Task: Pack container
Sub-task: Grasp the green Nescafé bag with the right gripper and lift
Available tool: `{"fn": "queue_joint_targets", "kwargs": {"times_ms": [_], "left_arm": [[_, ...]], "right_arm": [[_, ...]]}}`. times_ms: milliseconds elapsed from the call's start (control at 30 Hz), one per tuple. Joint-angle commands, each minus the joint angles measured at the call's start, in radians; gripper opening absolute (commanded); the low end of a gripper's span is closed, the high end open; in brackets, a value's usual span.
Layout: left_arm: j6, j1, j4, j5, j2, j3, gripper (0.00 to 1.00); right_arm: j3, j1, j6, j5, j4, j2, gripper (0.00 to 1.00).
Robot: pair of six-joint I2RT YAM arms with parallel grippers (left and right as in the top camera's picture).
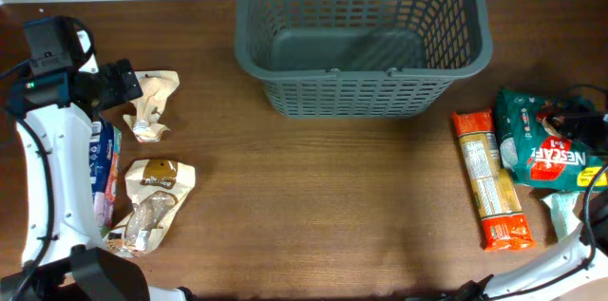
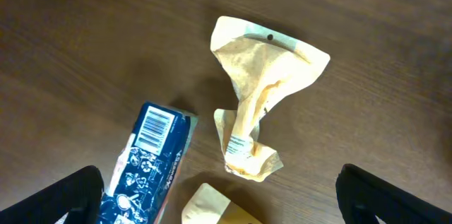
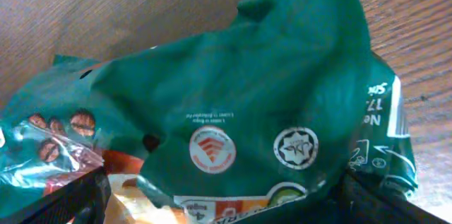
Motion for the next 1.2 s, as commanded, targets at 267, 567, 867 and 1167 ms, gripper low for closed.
{"fn": "queue_joint_targets", "kwargs": {"times_ms": [267,567,867,1167], "left_arm": [[0.016,0.003,-0.002,0.019,0.005,0.008,1.00],[0.016,0.003,-0.001,0.019,0.005,0.008,1.00],[0.016,0.003,-0.001,0.019,0.005,0.008,1.00],[0.016,0.003,-0.001,0.019,0.005,0.008,1.00]], "right_arm": [[-0.015,0.015,0.001,-0.001,-0.004,0.158,0.85],[-0.014,0.015,0.001,0.000,0.016,0.158,0.04],[-0.011,0.015,0.081,-0.060,0.004,0.156,0.04],[0.097,0.026,0.080,-0.166,-0.132,0.077,0.04]]}}
